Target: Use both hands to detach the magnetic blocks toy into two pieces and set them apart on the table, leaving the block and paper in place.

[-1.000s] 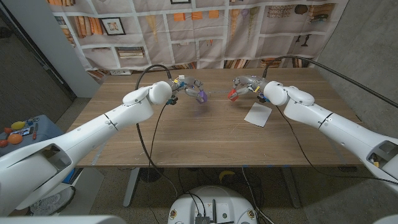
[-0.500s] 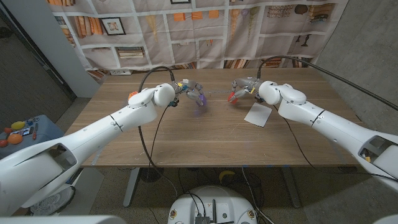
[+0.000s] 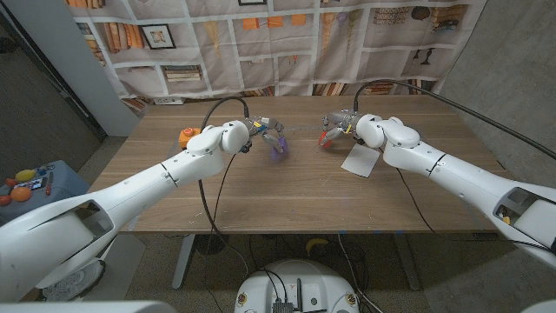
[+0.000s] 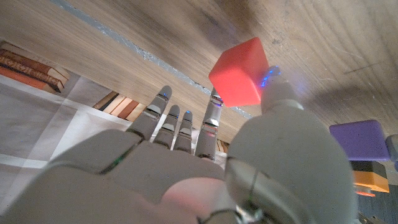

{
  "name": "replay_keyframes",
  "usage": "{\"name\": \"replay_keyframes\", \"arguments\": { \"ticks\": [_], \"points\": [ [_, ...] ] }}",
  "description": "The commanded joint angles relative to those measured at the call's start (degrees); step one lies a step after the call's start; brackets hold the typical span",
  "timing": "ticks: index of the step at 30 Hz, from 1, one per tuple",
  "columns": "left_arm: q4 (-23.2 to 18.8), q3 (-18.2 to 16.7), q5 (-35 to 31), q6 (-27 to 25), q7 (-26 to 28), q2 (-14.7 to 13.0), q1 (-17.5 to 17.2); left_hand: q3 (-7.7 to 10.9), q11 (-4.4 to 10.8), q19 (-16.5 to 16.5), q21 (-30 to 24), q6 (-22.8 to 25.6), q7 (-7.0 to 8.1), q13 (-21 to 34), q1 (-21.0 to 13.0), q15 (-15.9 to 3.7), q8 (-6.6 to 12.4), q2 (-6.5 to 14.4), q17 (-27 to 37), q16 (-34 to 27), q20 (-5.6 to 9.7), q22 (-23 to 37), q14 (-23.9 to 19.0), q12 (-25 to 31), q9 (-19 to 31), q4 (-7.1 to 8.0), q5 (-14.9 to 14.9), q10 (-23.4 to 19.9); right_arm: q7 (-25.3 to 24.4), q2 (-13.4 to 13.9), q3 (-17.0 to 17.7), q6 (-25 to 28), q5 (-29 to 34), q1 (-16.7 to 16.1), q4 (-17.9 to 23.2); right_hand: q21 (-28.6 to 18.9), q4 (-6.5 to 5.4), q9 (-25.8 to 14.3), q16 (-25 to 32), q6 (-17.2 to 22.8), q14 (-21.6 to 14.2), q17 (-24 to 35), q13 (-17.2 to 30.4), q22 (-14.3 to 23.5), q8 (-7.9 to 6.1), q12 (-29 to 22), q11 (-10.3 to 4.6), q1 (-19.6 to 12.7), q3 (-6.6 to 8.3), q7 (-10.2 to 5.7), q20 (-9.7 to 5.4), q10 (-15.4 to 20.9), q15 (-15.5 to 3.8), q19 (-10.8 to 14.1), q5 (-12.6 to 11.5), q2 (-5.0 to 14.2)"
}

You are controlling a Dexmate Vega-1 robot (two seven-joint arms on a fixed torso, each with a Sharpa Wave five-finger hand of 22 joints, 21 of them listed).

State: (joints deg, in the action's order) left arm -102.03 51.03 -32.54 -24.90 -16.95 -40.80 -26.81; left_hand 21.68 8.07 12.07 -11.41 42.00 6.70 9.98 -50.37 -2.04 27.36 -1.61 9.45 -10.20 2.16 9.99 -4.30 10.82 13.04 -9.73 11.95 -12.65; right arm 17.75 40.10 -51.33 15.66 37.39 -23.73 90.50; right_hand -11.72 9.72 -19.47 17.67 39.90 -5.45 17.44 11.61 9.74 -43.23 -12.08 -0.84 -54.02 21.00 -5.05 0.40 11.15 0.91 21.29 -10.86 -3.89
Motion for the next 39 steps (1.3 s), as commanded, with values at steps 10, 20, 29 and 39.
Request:
{"name": "replay_keyframes", "arguments": {
  "ticks": [10,20,29,39],
  "points": [
    [0.0,1.6,-6.6,-2.2,-3.0,1.2,-0.5,-0.37,-0.23,-1.1,0.5,9.8,-0.53,0.2,-0.8,-3.08,3.42,4.0,0.3,0.1,1.36,0.2,0.4,0.1,1.6,0.24,0.2,0.9,0.7,-1.3,-1.4,2.9,4.1,-0.2,0.0,0.1,-0.34,-0.6,0.6,4.2,-0.4,0.3,0.1,0.1,-0.35,0.0,-0.36,-3.7,-0.51,-4.56,-0.27,0.4,-0.58,1.0,0.0,4.22],
    [0.8,1.9,-8.2,-2.6,-3.1,2.3,-0.7,-0.52,-0.18,-1.5,0.5,9.5,-0.53,0.2,-0.5,-3.04,3.2,4.0,0.3,0.1,1.34,0.2,0.6,0.1,1.6,0.3,0.2,1.0,1.2,-1.9,-2.1,3.5,5.0,0.0,-0.7,0.1,-0.46,-0.5,0.7,3.7,-0.5,0.4,0.1,0.1,-0.51,0.1,-0.37,-3.7,-0.82,-4.29,-0.29,0.3,-0.69,1.1,0.0,4.25],
    [0.5,1.9,-8.9,-3.3,-3.8,2.4,-1.0,-0.68,-0.03,-1.2,0.3,8.6,-0.29,0.2,-0.2,-3.08,2.77,4.1,0.3,0.0,1.5,0.2,0.5,0.1,1.5,0.31,0.2,1.1,1.7,-2.6,-2.9,3.7,5.7,0.5,-1.6,0.1,-0.55,-0.4,0.7,3.3,-0.6,0.5,0.1,0.1,-0.59,0.1,-0.37,-3.7,-1.05,-4.23,-0.31,0.4,-0.6,1.2,0.0,4.27],
    [0.3,2.1,-9.7,-4.0,-4.7,2.5,-1.3,-0.89,0.05,-1.1,0.2,7.4,0.06,0.3,0.2,-3.17,2.26,4.0,0.3,-0.1,1.75,0.2,-0.1,0.0,1.5,0.33,0.2,1.5,1.9,-3.1,-3.2,4.5,5.8,0.5,-1.9,0.2,-0.69,-0.1,0.6,1.0,-0.6,0.5,0.1,0.1,0.01,0.4,-0.3,-3.5,-1.64,-3.57,-0.22,-0.2,-0.57,1.3,0.0,3.95]
  ]
}}
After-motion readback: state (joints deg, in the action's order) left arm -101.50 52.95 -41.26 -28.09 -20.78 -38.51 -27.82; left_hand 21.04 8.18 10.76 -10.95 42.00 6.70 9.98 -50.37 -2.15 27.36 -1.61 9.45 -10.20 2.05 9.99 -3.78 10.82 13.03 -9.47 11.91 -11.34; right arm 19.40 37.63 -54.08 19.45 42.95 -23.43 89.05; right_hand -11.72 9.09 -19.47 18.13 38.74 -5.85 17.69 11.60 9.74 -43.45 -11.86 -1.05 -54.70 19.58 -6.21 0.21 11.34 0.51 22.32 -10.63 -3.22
